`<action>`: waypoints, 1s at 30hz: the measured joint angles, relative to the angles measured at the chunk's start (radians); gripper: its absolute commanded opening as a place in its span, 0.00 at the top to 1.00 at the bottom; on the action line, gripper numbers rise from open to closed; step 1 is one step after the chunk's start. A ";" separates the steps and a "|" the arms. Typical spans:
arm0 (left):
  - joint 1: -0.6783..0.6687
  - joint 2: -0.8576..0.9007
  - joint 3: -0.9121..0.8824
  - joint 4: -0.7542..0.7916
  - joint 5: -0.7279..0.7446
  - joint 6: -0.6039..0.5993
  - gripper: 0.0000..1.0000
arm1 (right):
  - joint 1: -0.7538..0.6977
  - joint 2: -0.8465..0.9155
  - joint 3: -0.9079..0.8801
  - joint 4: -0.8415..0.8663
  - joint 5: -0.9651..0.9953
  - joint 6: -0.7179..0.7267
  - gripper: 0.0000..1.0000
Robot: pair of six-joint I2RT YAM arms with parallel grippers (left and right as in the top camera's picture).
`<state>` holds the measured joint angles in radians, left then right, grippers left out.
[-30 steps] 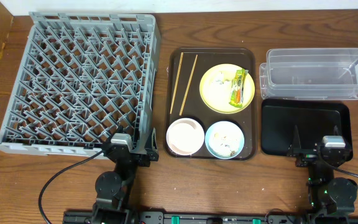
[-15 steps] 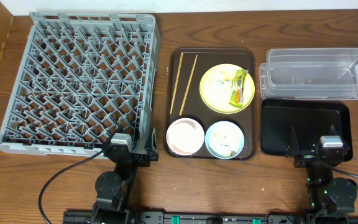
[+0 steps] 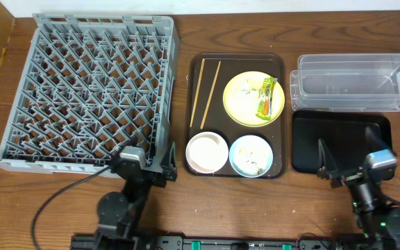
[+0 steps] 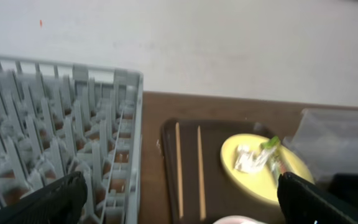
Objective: Sort waste into correct bins and load items into the dishwasher
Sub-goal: 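Reach the right gripper to the yellow plate and grasp the white tissue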
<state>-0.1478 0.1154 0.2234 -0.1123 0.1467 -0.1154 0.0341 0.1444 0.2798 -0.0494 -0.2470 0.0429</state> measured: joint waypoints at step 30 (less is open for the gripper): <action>0.000 0.866 0.877 -0.693 0.196 -0.042 0.02 | 0.269 1.430 1.130 -0.726 -0.143 0.131 0.07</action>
<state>-0.1478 0.9817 1.1007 -0.8051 0.3424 -0.1574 0.3035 1.5745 1.4094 -0.7757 -0.3904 0.1738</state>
